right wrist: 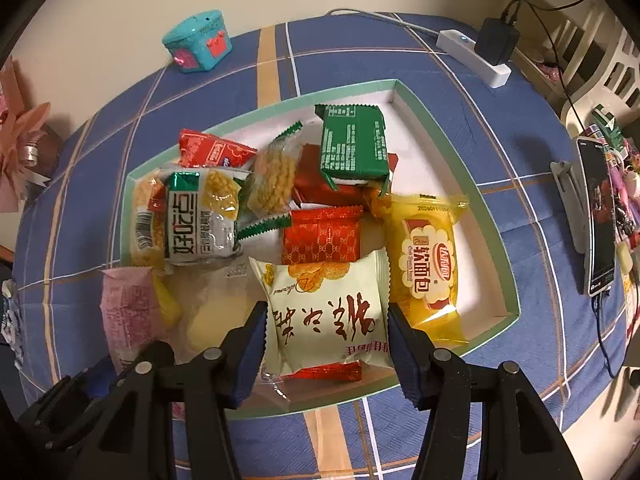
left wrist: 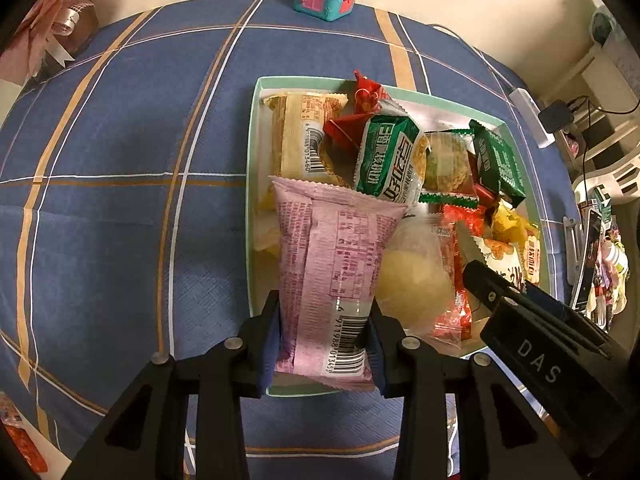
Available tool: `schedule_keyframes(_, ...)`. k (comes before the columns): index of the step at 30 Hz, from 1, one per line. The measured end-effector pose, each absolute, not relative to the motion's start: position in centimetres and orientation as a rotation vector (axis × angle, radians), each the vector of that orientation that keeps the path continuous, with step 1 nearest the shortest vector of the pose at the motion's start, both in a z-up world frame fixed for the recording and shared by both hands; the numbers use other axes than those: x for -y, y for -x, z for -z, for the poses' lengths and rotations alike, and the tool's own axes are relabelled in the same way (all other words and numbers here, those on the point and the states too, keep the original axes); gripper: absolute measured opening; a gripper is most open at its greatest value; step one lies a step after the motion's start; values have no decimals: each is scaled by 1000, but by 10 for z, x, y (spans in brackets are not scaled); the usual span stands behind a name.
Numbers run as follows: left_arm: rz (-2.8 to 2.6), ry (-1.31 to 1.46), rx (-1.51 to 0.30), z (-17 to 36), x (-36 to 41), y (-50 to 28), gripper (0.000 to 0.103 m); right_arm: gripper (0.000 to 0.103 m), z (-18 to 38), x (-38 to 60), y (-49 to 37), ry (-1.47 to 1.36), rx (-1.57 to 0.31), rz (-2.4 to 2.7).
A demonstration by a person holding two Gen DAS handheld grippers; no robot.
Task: Organize snacks
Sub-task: 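Open the left gripper releasing the pink bar while the right gripper releases the pastry bag in the tray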
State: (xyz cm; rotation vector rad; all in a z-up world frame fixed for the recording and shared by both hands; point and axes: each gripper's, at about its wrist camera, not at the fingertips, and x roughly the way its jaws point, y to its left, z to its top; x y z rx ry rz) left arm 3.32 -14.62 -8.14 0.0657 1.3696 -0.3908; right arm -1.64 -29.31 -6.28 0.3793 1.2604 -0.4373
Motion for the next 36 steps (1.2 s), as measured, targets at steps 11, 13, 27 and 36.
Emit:
schedule_keyframes(11,375,-82,-1402,98,150,-38,43,61,78,292,14,-370,-1298,445)
schedule_keyframes(13,371,-84,-1411,102,151,-39,43,61,83,291,14,-362,-1308,443)
schedule_keyframes(27,364,-43,-1421,97,136,-46,48,65,78,286,6,-325,-1299,447)
schedule_keyframes(36,397,-2,-1277,41,120,-45,53,65,25,280,12,-312,-1168,436)
